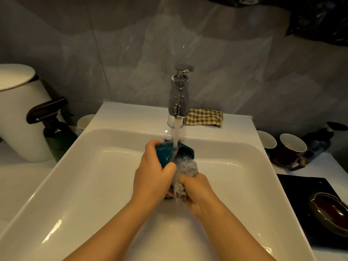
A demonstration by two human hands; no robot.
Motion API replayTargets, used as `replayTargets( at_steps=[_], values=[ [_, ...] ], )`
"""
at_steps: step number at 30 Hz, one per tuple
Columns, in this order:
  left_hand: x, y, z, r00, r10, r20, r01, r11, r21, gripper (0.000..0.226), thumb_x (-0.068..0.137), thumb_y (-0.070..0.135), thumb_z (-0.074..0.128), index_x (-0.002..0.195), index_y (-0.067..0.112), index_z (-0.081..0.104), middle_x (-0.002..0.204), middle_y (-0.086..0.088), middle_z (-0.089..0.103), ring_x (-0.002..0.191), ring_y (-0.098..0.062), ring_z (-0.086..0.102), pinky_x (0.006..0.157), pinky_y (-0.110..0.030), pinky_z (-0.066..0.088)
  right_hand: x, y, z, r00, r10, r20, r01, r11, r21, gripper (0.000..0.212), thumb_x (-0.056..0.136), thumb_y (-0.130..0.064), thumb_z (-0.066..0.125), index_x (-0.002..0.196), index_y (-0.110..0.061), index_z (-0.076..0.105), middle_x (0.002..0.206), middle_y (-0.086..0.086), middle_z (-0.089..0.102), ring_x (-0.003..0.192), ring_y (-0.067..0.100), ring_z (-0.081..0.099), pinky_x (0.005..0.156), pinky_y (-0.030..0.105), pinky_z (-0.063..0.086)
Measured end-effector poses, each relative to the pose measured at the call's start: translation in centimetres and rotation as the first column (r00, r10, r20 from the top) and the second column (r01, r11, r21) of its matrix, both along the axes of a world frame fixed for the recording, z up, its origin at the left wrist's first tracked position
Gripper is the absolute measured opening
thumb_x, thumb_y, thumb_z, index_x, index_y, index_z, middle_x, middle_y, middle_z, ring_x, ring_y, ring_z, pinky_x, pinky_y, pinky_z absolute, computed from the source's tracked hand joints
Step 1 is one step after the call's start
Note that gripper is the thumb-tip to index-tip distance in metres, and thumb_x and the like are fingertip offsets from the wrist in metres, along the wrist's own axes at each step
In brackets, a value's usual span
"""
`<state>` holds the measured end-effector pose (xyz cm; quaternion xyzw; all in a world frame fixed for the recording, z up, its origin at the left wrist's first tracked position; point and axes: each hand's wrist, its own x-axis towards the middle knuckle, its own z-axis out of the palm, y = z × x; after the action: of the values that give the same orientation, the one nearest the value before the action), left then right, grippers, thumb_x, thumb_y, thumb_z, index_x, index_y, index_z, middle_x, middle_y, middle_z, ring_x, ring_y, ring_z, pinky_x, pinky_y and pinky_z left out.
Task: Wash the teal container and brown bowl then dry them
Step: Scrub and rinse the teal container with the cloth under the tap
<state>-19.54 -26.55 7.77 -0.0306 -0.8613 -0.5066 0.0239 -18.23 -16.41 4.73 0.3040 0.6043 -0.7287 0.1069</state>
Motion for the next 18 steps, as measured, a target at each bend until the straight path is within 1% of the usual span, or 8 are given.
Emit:
replayTargets(
  at_steps=[2,4,6,9,10,13,15,18],
  values=[
    [-0.1,-0.2,0.0,0.996,-0.079,0.038,0.083,0.991,-0.104,0.049,0.079,0.014,0.055,0.122,0.027,0.034,0.098,0.003,0.055,0.081,-0.016,0.055,0.061,-0.027,0.046,-0.6,0.5,-0.3,1.0,0.017,-0.027,-0.007,0.944,0.329,0.013,0.081,-0.003,0.053,0.069,-0.007,0.057,0.059,0.007,0.058,0.051,0.02,0.053,0.05,0.025,0.043],
    [-0.3,-0.3,0.1,0.984,-0.137,0.114,0.153,0.976,-0.153,0.043,0.08,0.015,0.054,0.116,0.028,0.036,0.089,0.005,0.055,0.077,-0.015,0.056,0.067,-0.033,0.051,-0.6,1.3,0.0,0.979,0.165,-0.119,-0.043,0.736,0.675,0.005,0.086,-0.014,0.054,0.089,-0.015,0.057,0.079,0.002,0.06,0.068,0.019,0.055,0.055,0.025,0.044],
    [-0.4,-0.3,0.1,0.963,-0.183,0.2,0.212,0.967,-0.138,0.034,0.082,0.016,0.053,0.11,0.028,0.037,0.083,0.006,0.056,0.074,-0.014,0.057,0.067,-0.033,0.051,-0.2,1.7,0.7,0.922,0.343,-0.178,-0.027,0.517,0.855,0.017,0.088,-0.018,0.052,0.104,-0.021,0.056,0.087,-0.004,0.06,0.076,0.018,0.056,0.062,0.027,0.045],
    [-0.2,-0.3,0.2,0.93,-0.259,0.261,0.296,0.948,-0.114,0.023,0.086,0.023,0.052,0.106,0.027,0.042,0.083,0.004,0.059,0.076,-0.015,0.059,0.071,-0.034,0.052,0.0,1.4,0.9,0.738,0.615,-0.277,0.177,0.22,0.959,0.022,0.081,-0.023,0.05,0.097,-0.022,0.065,0.083,-0.009,0.066,0.071,0.015,0.06,0.06,0.025,0.049],
    [-0.1,-0.3,0.2,0.932,-0.258,0.256,0.295,0.949,-0.116,0.024,0.086,0.024,0.052,0.107,0.027,0.042,0.083,0.004,0.059,0.077,-0.014,0.059,0.07,-0.033,0.052,0.2,1.4,0.6,0.714,0.631,-0.303,0.199,0.232,0.952,0.024,0.079,-0.022,0.051,0.097,-0.022,0.066,0.084,-0.008,0.067,0.071,0.015,0.062,0.06,0.025,0.05],
    [-0.2,-0.2,0.2,0.969,-0.177,0.17,0.2,0.972,-0.127,0.037,0.082,0.018,0.054,0.116,0.026,0.04,0.082,0.007,0.057,0.074,-0.012,0.058,0.061,-0.028,0.05,0.0,1.9,0.7,0.874,0.406,-0.266,0.011,0.53,0.848,0.028,0.084,-0.007,0.052,0.106,-0.021,0.061,0.089,-0.006,0.061,0.08,0.015,0.059,0.067,0.023,0.047],
    [-0.1,-0.1,0.2,0.989,-0.097,0.11,0.106,0.991,-0.085,0.046,0.081,0.014,0.054,0.122,0.026,0.036,0.079,0.008,0.055,0.069,-0.009,0.056,0.054,-0.023,0.042,-0.4,1.8,0.5,0.962,0.198,-0.19,-0.017,0.734,0.679,0.02,0.084,-0.004,0.052,0.096,-0.019,0.058,0.083,-0.003,0.06,0.074,0.012,0.057,0.061,0.02,0.046],
    [0.3,0.1,0.0,0.999,-0.027,0.034,0.029,0.999,-0.036,0.053,0.081,0.012,0.055,0.125,0.027,0.03,0.078,0.001,0.059,0.067,-0.016,0.058,0.054,-0.028,0.044,-0.1,0.7,0.2,0.998,-0.042,-0.053,0.056,0.952,0.299,0.014,0.085,-0.001,0.05,0.079,-0.01,0.059,0.073,0.007,0.062,0.065,0.021,0.06,0.061,0.034,0.054]
  ],
)
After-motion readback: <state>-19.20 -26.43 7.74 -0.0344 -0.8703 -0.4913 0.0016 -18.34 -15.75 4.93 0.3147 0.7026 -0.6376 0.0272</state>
